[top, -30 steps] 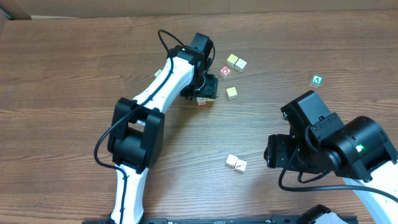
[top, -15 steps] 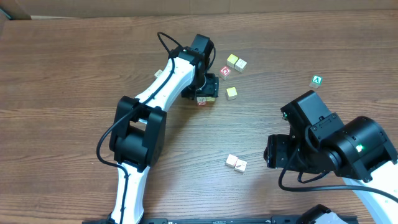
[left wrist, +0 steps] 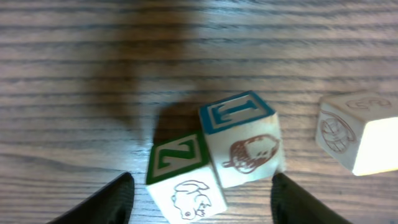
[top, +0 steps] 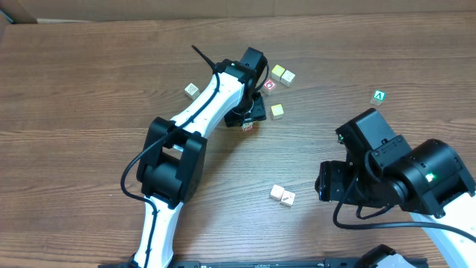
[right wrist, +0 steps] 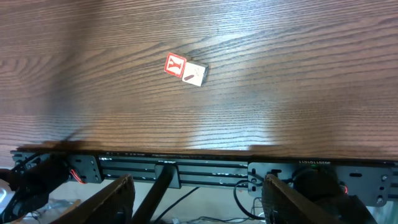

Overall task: Flip 5 blocks
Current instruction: 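Grasp the green Z block with the left gripper and lift it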

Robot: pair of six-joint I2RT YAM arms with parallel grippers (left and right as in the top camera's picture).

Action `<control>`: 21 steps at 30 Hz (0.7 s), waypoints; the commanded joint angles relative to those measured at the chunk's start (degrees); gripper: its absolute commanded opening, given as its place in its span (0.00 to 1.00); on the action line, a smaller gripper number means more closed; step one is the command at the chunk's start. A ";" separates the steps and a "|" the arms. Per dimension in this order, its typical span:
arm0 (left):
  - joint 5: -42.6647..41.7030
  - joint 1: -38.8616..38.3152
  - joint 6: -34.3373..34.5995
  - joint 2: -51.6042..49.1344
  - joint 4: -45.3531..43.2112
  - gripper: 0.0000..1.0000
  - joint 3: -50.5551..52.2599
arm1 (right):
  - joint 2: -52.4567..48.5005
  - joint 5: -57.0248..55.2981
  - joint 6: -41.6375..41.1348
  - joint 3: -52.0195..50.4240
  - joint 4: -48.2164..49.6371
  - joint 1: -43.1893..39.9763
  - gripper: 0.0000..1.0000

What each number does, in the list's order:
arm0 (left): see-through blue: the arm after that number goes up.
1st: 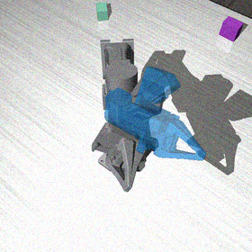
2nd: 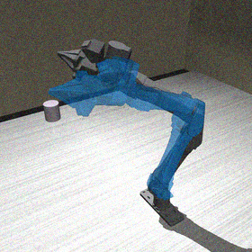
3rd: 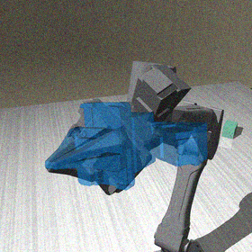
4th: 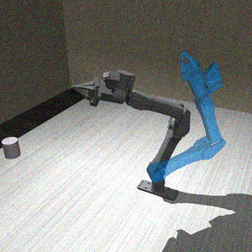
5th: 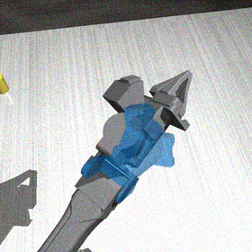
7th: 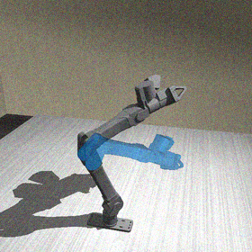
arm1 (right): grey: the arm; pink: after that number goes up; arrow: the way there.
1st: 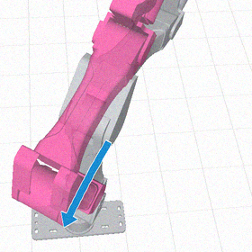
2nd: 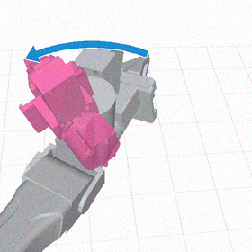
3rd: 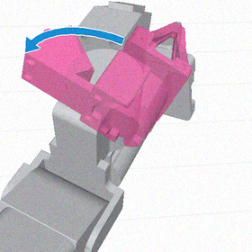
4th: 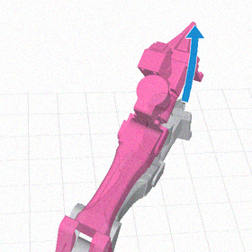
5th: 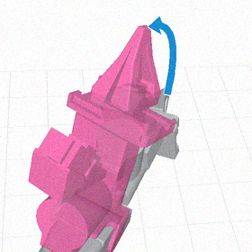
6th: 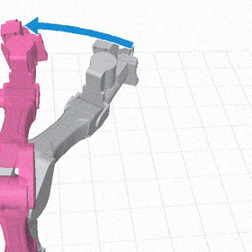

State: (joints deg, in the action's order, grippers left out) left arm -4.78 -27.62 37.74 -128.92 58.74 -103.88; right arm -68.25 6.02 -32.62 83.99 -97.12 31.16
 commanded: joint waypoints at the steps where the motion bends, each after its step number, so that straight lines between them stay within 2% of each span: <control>1: 1.66 0.17 1.09 -1.09 0.11 0.49 -1.27 | 0.74 0.70 1.22 -0.13 0.07 0.07 0.66; 4: 3.41 0.20 -1.01 -1.09 0.39 0.57 -1.27 | 0.74 2.08 1.64 -0.13 0.07 0.07 0.66; 10: 3.98 0.22 -1.31 -1.11 0.81 0.57 -0.44 | 0.74 2.95 1.64 -0.13 0.07 0.07 0.66; 16: 3.21 0.22 -10.34 -2.38 -1.14 0.55 0.33 | 0.74 4.00 1.64 -0.13 0.07 0.07 0.66; 21: 1.20 0.20 -16.22 -4.52 -0.35 0.45 0.33 | 0.74 4.61 1.62 -0.13 0.07 0.07 0.66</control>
State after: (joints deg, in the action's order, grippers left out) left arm -2.35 -27.62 27.51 -131.02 57.71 -103.85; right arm -68.25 9.85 -31.46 83.99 -97.14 31.16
